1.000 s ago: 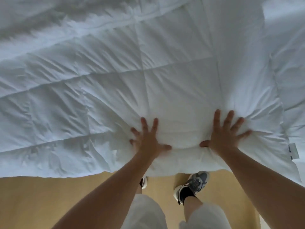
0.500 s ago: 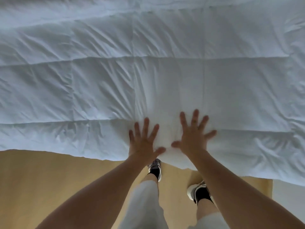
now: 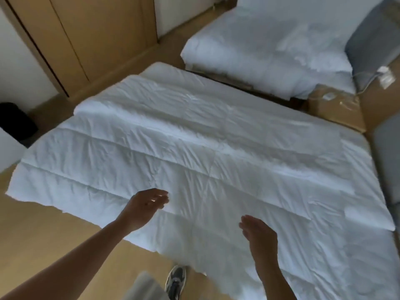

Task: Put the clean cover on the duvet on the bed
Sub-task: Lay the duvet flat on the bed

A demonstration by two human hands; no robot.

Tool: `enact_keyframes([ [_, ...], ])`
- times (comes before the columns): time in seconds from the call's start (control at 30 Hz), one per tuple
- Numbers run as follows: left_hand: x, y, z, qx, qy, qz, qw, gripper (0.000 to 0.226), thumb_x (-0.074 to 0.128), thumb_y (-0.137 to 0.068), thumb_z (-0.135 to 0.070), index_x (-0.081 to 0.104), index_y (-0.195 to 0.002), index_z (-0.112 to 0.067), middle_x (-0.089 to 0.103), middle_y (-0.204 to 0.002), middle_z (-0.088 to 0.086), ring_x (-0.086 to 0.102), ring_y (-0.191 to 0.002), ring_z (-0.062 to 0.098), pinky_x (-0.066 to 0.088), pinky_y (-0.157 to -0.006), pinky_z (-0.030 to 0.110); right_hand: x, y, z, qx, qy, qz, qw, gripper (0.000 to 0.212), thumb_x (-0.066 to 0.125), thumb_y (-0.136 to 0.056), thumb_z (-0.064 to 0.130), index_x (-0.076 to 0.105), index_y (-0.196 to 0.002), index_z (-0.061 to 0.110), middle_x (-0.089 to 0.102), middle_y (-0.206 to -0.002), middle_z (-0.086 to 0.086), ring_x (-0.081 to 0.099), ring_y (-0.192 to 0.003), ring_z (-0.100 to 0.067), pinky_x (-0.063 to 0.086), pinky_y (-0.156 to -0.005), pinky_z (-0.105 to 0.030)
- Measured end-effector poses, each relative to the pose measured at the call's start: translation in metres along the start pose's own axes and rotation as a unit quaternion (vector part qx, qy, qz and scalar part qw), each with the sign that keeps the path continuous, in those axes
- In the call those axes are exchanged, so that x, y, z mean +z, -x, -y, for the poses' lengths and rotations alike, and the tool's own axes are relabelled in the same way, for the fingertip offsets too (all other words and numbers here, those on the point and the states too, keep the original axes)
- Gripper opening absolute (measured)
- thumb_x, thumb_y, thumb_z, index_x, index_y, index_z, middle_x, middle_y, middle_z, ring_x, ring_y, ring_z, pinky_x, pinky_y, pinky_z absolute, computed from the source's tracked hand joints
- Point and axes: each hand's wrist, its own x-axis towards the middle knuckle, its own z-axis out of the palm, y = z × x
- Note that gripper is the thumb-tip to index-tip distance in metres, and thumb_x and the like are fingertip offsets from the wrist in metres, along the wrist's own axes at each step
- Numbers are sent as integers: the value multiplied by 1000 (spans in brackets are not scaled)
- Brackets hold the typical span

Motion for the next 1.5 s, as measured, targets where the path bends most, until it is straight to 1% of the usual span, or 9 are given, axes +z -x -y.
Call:
enact_keyframes([
  [0.17, -68, 85, -18, 49, 102, -157, 981, 14, 66, -99, -18, 74, -108, -26, 79, -97, -5, 76, -88, 16, 59, -85, 37, 36, 34, 78, -79, -83, 65, 991, 4, 74, -88, 7, 77, -92, 7, 77, -90, -9, 76, -88, -27, 59, -84, -37],
  [0.3, -110, 147, -2, 54, 138, -191, 970, 13, 65, -99, -22, 75, -108, -20, 79, -98, 2, 76, -89, 21, 60, -86, 41, 85, 80, 100, -105, -93, 135, 981, 5, 72, -90, 8, 76, -92, 6, 77, -91, -10, 76, -88, -27, 58, -83, -39],
  [0.5, -189, 194, 35, 70, 159, -280, 944, 16, 63, -99, -22, 75, -106, -14, 78, -95, 5, 76, -86, 23, 61, -86, 46, 162, 141, 114, -138, -68, 187, 970, 11, 69, -93, 13, 76, -89, 7, 78, -88, -6, 76, -84, -24, 57, -80, -38],
  [0.73, -332, 204, 98, 85, 155, -304, 936, 16, 61, -100, -21, 76, -105, -16, 78, -94, 4, 75, -85, 21, 60, -87, 46, 309, 193, 152, -186, -46, 202, 961, 15, 68, -95, 19, 76, -91, 7, 78, -89, -6, 76, -81, -21, 58, -78, -37],
  [0.87, -434, 206, 144, 91, 144, -298, 939, 15, 63, -99, -27, 78, -99, -24, 78, -93, 5, 75, -84, 22, 60, -84, 42, 419, 225, 155, -166, -50, 225, 959, 13, 67, -96, 18, 75, -95, 7, 78, -92, -6, 76, -86, -23, 57, -82, -39],
  [0.97, -500, 200, 172, 86, 150, -307, 936, 17, 64, -99, -26, 78, -92, -30, 77, -91, 5, 74, -83, 22, 60, -82, 39, 503, 248, 150, -150, -52, 245, 957, 13, 67, -96, 18, 75, -95, 7, 78, -92, -6, 76, -86, -24, 57, -83, -40],
  [1.07, -554, 182, 195, 68, 148, -328, 931, 16, 61, -101, -16, 76, -95, -18, 77, -88, 5, 74, -82, 24, 60, -83, 43, 577, 268, 144, -134, -45, 261, 955, 15, 67, -96, 20, 76, -93, 9, 78, -92, -6, 76, -86, -24, 57, -81, -39],
  [1.17, -597, 151, 216, 57, 153, -328, 930, 14, 61, -101, -15, 75, -98, -16, 77, -87, 6, 74, -82, 25, 61, -83, 43, 638, 267, 148, -130, -22, 279, 951, 16, 67, -97, 22, 76, -94, 10, 78, -92, -4, 76, -86, -22, 58, -81, -39],
  [1.5, -748, -10, 209, 48, 178, -313, 932, 13, 63, -100, -15, 75, -104, -15, 78, -93, 7, 75, -86, 25, 59, -85, 44, 824, 165, 235, -140, -38, 237, 961, 14, 64, -99, 23, 76, -95, 17, 78, -92, 1, 76, -85, -18, 59, -81, -38],
])
